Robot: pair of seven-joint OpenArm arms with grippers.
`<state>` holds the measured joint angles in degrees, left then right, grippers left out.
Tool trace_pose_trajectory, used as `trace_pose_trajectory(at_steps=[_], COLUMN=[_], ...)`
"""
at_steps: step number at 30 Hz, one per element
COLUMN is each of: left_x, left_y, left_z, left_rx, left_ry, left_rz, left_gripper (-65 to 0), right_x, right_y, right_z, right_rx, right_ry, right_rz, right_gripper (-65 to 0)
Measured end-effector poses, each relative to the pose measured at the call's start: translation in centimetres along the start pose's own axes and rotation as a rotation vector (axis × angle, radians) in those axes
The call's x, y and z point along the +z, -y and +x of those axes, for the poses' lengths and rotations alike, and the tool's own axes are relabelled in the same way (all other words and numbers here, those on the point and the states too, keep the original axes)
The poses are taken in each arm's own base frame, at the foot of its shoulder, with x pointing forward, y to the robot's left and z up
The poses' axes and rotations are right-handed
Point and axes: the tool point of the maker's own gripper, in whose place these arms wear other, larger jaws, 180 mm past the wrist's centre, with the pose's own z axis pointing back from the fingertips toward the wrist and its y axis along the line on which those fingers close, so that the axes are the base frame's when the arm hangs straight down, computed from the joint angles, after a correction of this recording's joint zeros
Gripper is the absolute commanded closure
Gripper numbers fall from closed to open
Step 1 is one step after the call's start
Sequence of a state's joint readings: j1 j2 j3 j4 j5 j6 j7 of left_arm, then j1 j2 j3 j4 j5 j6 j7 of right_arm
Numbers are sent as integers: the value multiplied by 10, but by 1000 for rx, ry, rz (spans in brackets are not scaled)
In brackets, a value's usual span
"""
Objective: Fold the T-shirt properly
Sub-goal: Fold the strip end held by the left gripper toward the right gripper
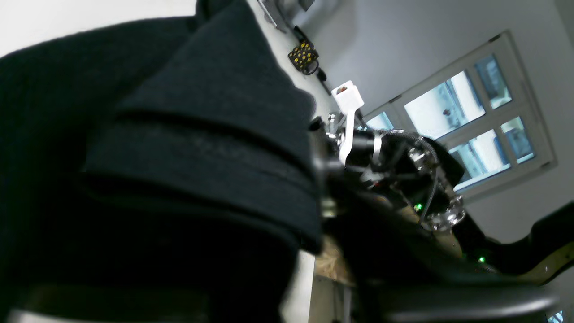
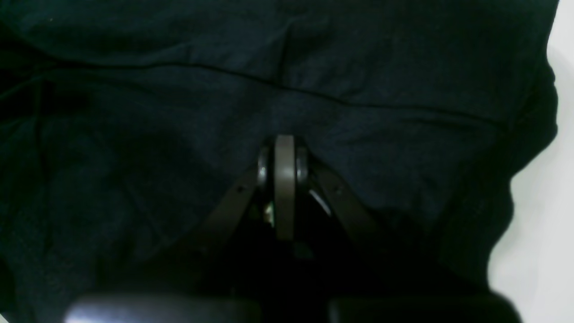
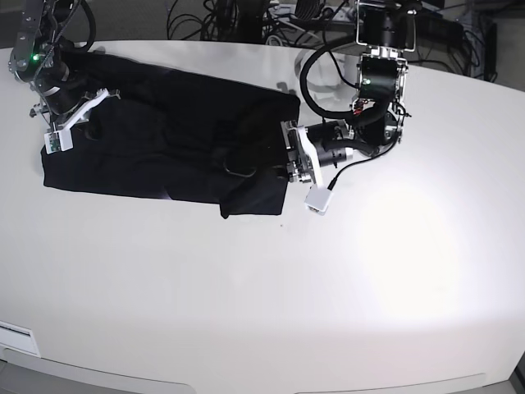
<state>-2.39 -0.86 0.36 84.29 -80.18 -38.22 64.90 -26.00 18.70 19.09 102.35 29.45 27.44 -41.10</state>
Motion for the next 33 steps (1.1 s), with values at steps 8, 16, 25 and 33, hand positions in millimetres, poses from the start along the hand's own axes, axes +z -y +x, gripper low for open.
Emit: trace_pose_trajectory(at_steps=[8, 16, 25, 33], left_x=[-19, -17, -16, -32], left_y=[20, 20, -2, 12], left_z=[2, -7, -23, -55], left_rx=[28, 25, -25, -28], left_ry=[29, -23, -108, -240], left_rz=[-96, -93, 23, -34], left_gripper=[-353, -298, 0, 0], right_x=[0, 0, 0, 0], right_y=[-12, -12, -12, -12], right_z=[2, 2, 2, 2], right_rx=[5, 5, 4, 5], right_ry=[13, 13, 13, 13], right_rz=[63, 63, 63, 63], right_gripper=[-95, -95, -94, -94])
